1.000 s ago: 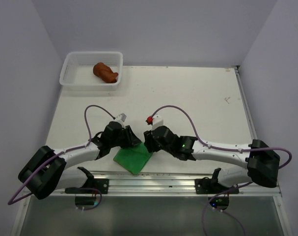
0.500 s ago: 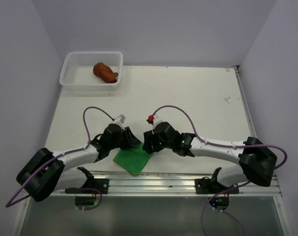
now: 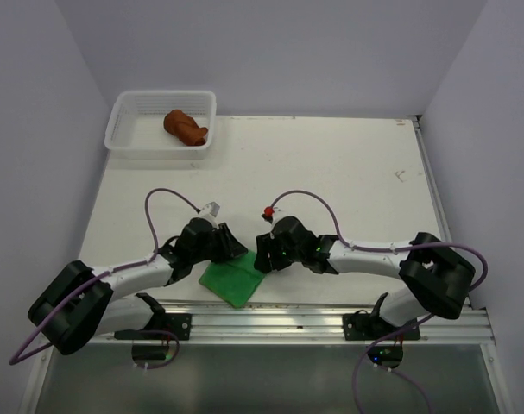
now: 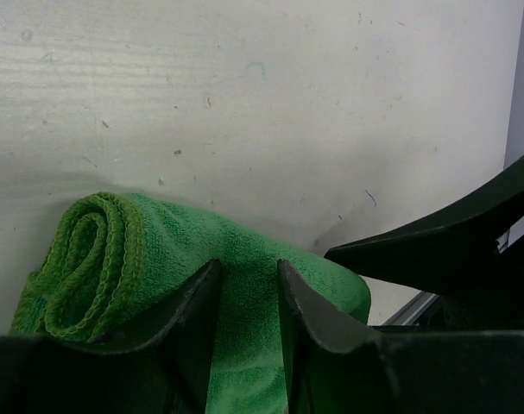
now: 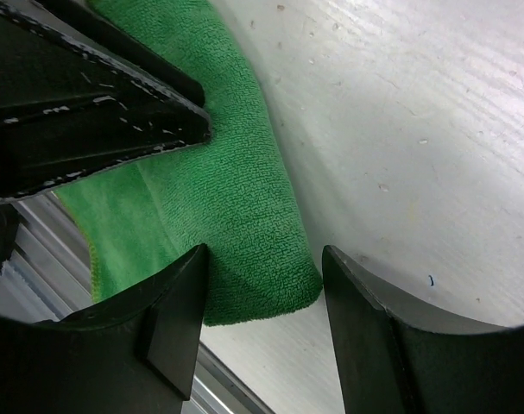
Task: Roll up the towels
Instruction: Roll the towel
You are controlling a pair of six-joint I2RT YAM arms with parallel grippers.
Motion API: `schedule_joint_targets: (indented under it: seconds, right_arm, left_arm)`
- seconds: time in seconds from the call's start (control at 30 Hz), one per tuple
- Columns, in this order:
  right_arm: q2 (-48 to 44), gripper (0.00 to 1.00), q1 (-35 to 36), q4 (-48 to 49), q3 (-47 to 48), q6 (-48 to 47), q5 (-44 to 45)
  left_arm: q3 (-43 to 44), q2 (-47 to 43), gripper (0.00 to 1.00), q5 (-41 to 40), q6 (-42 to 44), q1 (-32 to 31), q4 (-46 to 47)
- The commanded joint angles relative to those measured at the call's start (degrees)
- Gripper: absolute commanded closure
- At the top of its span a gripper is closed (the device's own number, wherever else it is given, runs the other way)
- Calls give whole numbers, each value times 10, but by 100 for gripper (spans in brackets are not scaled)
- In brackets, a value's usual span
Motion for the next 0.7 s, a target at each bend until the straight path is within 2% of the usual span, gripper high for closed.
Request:
schedule_joint_targets:
  seconds: [0.0, 0.1, 0.2, 0.3, 0.43, 0.67]
  right_arm:
    - [11, 42, 1, 43, -19, 19, -35]
    - [12, 48, 0, 50, -28, 21, -43]
    - [1, 69, 0, 45, -34, 11, -40]
    - [-15, 79, 2, 35, -36, -6, -29]
    - [-31, 100, 2, 30, -45, -19, 10]
    - [-64, 100, 8, 32, -66, -2, 143]
  left_arm:
    - [-28, 4, 63, -20, 7, -7, -70]
    - [-29, -1, 63, -22, 6, -6, -73]
    - [-29, -3, 62, -25, 6, -6, -75]
    - [-20, -3, 62, -30, 6, -7, -81]
    - [4, 0, 60, -34, 13, -6, -84]
    - [83, 17, 58, -31, 48, 10, -124]
